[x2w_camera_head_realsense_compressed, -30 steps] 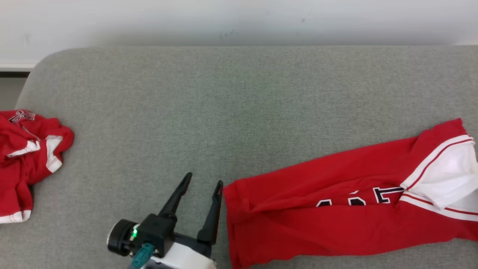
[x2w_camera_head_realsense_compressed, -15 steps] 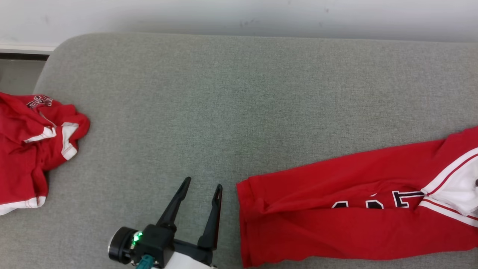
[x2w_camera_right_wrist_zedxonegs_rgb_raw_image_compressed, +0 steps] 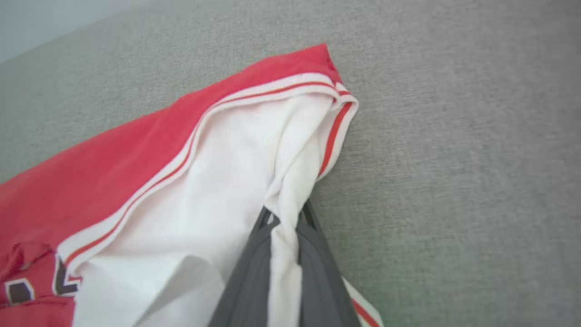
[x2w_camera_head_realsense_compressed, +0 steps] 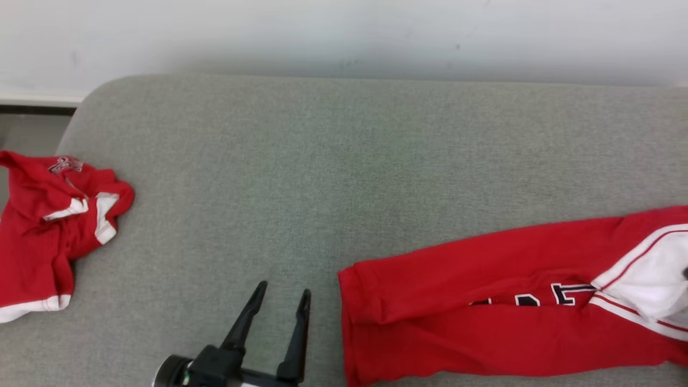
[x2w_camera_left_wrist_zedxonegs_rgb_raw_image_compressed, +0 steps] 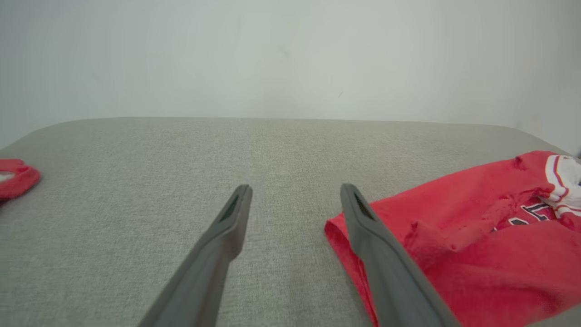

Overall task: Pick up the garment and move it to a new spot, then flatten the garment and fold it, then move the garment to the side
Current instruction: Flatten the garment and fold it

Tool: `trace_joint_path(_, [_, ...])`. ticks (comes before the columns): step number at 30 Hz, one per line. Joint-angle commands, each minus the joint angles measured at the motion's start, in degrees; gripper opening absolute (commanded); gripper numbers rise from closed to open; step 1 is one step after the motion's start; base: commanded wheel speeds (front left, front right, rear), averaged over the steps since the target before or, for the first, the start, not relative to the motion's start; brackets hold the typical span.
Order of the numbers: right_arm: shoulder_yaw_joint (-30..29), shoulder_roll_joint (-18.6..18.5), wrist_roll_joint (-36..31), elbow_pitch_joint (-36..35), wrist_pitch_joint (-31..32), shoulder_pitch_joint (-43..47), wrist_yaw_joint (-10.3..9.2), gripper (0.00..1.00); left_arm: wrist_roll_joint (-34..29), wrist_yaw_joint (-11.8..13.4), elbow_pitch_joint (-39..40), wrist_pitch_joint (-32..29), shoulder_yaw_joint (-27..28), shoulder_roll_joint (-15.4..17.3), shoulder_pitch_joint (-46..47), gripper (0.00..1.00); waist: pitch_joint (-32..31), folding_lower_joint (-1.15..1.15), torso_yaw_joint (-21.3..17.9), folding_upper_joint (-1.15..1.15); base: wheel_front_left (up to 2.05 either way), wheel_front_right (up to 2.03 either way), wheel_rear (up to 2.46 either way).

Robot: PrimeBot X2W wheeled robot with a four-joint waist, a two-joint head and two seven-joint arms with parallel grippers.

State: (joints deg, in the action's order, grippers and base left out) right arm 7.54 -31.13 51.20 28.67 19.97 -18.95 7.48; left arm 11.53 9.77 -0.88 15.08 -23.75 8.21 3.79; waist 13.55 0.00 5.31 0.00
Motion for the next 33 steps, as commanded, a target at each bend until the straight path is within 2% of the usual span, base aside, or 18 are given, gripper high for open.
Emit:
trace_joint_path(1, [-0.76, -1.43, 0.78, 0.85, -0.89, 0.15, 0.0, 0.0, -0.88, -0.76, -0.54, 0.11, 1.37, -0.26, -1.46, 1.0, -1.4, 0.0, -1.06, 0.0, 0.0, 0.0, 0.0])
trace_joint_path(12, [-5.98, -10.58, 1.7, 3.15, -3.57, 2.31, 0.0, 0.0, -3.47, -4.76, -2.98, 0.07, 5.08, -2.74, -4.29, 1.0, -4.07, 0.0, -1.81, 0.0, 0.0, 0.0, 0.0])
trace_joint_path(16, [-5.73, -13.46, 2.26, -0.18, -2.64, 3.65, 0.0, 0.0, -4.17, -5.61, -3.43, 0.07, 6.01, -3.57, -4.96, 1.0, -5.04, 0.0, -1.86, 0.0, 0.0, 0.0, 0.0])
trace_joint_path(19, [-3.85, -13.84, 2.58, -4.73, -1.3, 4.2, 0.0, 0.0, -4.58, -6.18, -3.93, 0.07, 6.43, -4.14, -5.55, 1.0, -5.84, 0.0, -1.9, 0.0, 0.0, 0.0, 0.0])
trace_joint_path(21, [-1.96, -13.38, 2.62, -8.58, 0.08, 4.48, 0.0, 0.0, -4.72, -6.5, -4.21, 0.07, 6.71, -4.43, -5.71, 1.0, -6.4, 0.0, -1.9, 0.0, 0.0, 0.0, 0.0])
trace_joint_path(27, [4.83, -8.6, 3.05, -19.0, 5.25, 6.28, 0.0, 0.0, -5.02, -7.02, -4.44, 0.07, 7.47, -4.9, -6.41, 1.0, -7.33, 0.0, -1.88, 0.0, 0.0, 0.0, 0.0])
trace_joint_path(30, [6.87, -4.46, 1.09, -21.04, 5.98, 6.79, 0.0, 0.0, -5.13, -7.21, -4.6, 0.07, 7.86, -5.0, -6.74, 1.0, -7.35, 0.0, -2.03, 0.0, 0.0, 0.0, 0.0])
trace_joint_path(33, [8.57, 1.38, -1.55, -20.79, 5.78, 6.61, 0.0, 0.0, -5.13, -7.38, -5.14, 0.07, 8.02, -5.1, -6.89, 1.0, -7.35, 0.0, -2.19, 0.0, 0.0, 0.0, 0.0])
